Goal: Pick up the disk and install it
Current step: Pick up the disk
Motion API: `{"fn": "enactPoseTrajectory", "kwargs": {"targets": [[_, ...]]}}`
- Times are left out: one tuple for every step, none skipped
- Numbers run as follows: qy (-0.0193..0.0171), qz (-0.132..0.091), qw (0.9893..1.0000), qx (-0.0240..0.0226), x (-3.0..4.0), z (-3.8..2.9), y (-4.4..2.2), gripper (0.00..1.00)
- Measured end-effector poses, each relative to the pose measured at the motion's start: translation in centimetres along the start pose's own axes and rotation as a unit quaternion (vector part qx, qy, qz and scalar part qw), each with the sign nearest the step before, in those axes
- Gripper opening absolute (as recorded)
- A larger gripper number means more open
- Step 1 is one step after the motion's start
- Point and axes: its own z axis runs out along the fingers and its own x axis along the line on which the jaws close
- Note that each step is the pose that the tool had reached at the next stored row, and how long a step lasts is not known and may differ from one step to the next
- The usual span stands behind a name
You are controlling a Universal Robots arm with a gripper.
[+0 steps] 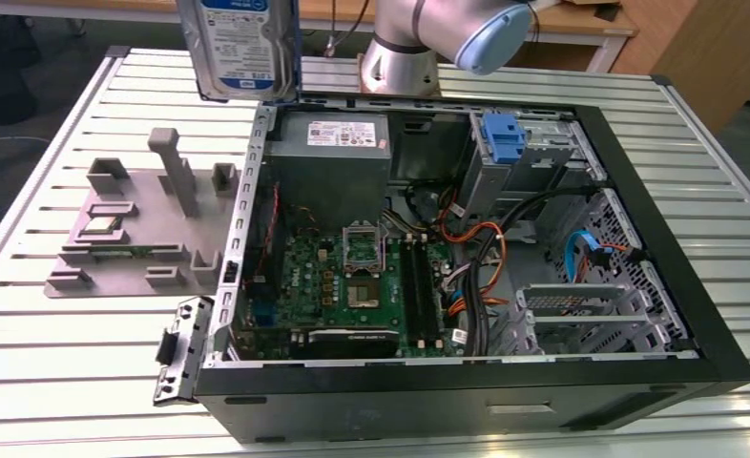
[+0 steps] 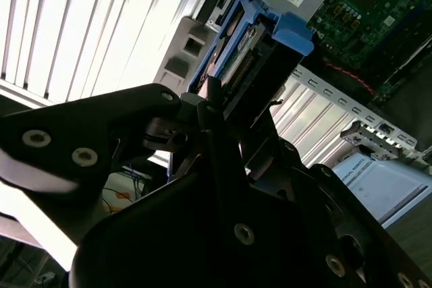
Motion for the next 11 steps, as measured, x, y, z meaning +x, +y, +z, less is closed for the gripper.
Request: {"fn": "enactPoseTrajectory", "kwargs": {"targets": [[0.0000,0.000,1.0000,0.0000,0.00,-0.02,-0.39,0.35],[0.0000,0.000,1.0000,0.0000,-0.01,-0.04,-0.78,0.35],[0.0000,0.000,1.0000,-0.0001,-0.01,-0.06,-1.18,0.35],[0.0000,0.000,1.0000,-0.0001,-0.01,-0.08,-1.57,0.35],[0.0000,0.000,1.0000,-0.0001,-0.01,-0.09,-1.96,0.35],[0.0000,0.000,1.0000,-0.0001,-0.01,-0.11,-2.37,0.35],[0.0000,0.000,1.0000,-0.0001,-0.02,-0.13,-2.76,0.35],[0.0000,0.000,1.0000,-0.0001,-0.02,-0.16,-3.18,0.35],[0.0000,0.000,1.0000,-0.0002,-0.03,-0.18,-3.58,0.35],[0.0000,0.000,1.0000,-0.0002,-0.03,-0.20,-3.97,0.35],[0.0000,0.000,1.0000,-0.0002,-0.03,-0.22,-4.36,0.35]]}}
